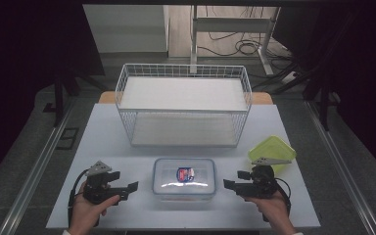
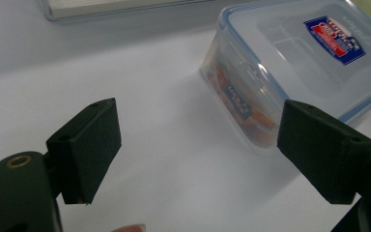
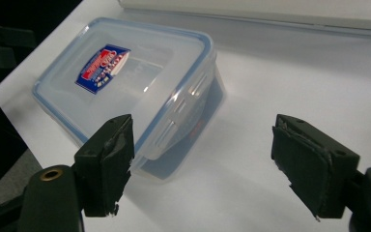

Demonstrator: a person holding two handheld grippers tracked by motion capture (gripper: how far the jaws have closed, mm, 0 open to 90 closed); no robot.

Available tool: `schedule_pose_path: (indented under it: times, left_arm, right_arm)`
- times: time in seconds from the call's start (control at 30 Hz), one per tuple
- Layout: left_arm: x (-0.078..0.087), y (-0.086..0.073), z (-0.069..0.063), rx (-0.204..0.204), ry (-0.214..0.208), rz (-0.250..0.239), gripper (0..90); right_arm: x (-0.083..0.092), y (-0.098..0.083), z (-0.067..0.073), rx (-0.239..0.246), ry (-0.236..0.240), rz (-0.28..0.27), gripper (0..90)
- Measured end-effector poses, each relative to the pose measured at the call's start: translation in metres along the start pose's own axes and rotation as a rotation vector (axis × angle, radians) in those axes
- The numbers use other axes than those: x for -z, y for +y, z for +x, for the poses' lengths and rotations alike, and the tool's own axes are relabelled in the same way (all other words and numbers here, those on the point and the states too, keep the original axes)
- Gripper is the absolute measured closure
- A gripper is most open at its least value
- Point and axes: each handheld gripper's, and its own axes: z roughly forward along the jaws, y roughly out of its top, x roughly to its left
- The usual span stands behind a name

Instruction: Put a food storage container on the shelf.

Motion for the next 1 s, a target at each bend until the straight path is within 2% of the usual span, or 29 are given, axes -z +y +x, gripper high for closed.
schedule_pose_path:
  times: [0.13,0.27,0.37,0.4,0.5,0.53,0.57,0.7,0.73,0.83,0.93,1.0]
  left_arm:
    - [-0.002,0.003,-0.001,0.019,-0.012,-0.007,15.1]
    - [-0.006,0.007,-0.001,0.048,-0.029,-0.005,15.9]
    - [-0.010,0.012,0.000,0.098,-0.072,0.019,16.8]
    - [-0.013,0.014,0.001,0.127,-0.101,0.026,16.8]
    - [-0.017,0.016,0.002,0.144,-0.121,0.041,16.4]
    - [-0.023,0.018,0.003,0.170,-0.153,0.060,15.1]
    - [-0.023,0.018,0.003,0.170,-0.153,0.060,14.2]
    - [-0.032,0.021,0.005,0.207,-0.193,0.076,13.7]
    - [-0.037,0.022,0.004,0.228,-0.210,0.081,13.5]
    - [-0.042,0.022,0.004,0.247,-0.226,0.088,13.4]
    - [-0.052,0.021,0.002,0.271,-0.263,0.114,13.5]
    - [-0.058,0.021,0.001,0.275,-0.273,0.130,13.5]
  right_arm:
    - [-0.001,0.001,-0.001,-0.015,0.011,-0.003,22.9]
    - [-0.004,0.005,-0.002,-0.049,0.026,0.001,23.9]
    - [-0.009,0.007,-0.001,-0.065,0.042,0.007,24.5]
    - [-0.010,0.007,-0.001,-0.064,0.041,0.009,24.6]
    - [-0.013,0.008,-0.001,-0.067,0.047,0.013,24.7]
    - [-0.017,0.009,0.000,-0.074,0.057,0.013,24.8]
    - [-0.017,0.009,0.000,-0.074,0.057,0.013,24.8]
    - [-0.025,0.010,0.002,-0.076,0.070,0.028,24.7]
    - [-0.028,0.011,0.002,-0.078,0.070,0.033,24.7]
    - [-0.029,0.011,0.002,-0.080,0.071,0.034,24.7]
    - [-0.029,0.011,0.002,-0.084,0.074,0.033,24.7]
    - [-0.029,0.011,0.002,-0.087,0.077,0.030,24.7]
